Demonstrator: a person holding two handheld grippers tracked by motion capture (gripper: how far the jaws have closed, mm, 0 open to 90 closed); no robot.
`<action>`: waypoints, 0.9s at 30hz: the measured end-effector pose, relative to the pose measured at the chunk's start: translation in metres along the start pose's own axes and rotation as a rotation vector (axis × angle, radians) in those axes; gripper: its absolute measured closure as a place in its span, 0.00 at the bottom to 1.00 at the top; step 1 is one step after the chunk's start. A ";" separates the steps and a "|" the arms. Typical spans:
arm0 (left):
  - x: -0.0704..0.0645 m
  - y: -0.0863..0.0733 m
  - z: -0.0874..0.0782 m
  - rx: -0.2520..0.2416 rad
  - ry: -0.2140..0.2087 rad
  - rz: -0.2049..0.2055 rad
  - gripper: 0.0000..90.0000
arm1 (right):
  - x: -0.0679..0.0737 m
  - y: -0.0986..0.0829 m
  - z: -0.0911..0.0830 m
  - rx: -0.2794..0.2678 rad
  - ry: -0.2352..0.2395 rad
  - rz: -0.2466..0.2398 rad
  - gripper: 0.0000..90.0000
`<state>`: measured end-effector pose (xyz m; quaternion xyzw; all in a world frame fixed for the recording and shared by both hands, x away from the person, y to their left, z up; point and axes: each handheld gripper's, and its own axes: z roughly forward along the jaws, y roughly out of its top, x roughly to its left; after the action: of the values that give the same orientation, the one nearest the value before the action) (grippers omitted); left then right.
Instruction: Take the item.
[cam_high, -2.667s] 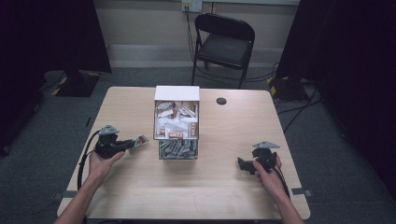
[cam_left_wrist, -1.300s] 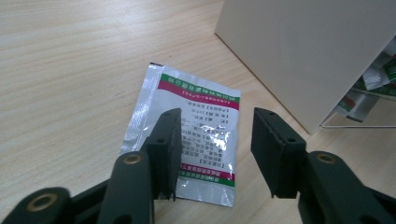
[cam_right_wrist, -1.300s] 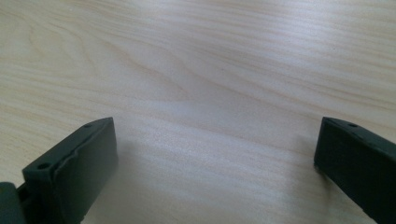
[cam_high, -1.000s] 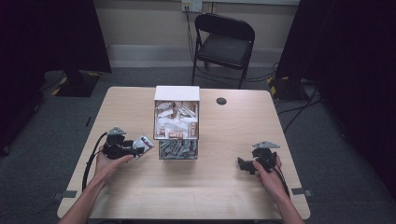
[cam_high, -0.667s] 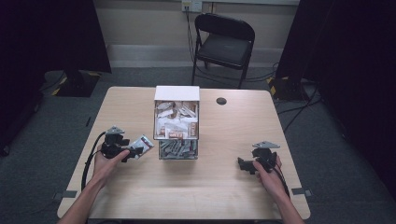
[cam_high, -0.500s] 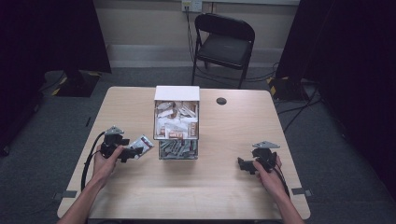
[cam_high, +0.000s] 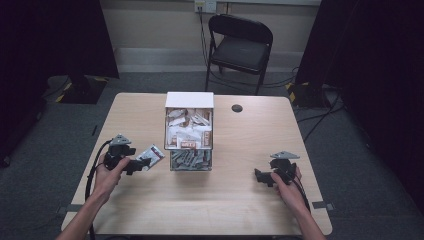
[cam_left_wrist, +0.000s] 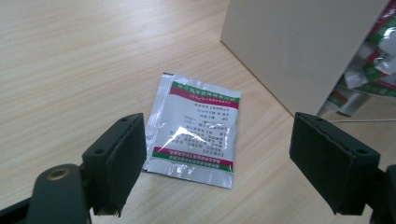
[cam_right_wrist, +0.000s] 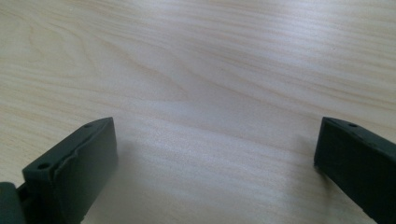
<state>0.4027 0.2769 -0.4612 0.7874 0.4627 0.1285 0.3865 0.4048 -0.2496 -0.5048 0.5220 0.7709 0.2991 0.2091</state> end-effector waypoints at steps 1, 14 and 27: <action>-0.001 0.000 -0.002 -0.004 0.014 0.000 0.21 | 0.000 0.000 0.000 0.000 0.000 0.000 0.00; -0.013 -0.004 -0.024 -0.005 0.032 0.014 0.21 | 0.000 0.000 0.000 0.000 0.000 0.000 0.00; -0.007 -0.023 -0.051 -0.030 0.105 -0.017 0.21 | 0.000 0.000 0.000 0.000 0.000 0.000 0.00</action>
<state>0.3559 0.3026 -0.4430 0.7697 0.4871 0.1734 0.3746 0.4048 -0.2496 -0.5049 0.5221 0.7709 0.2990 0.2092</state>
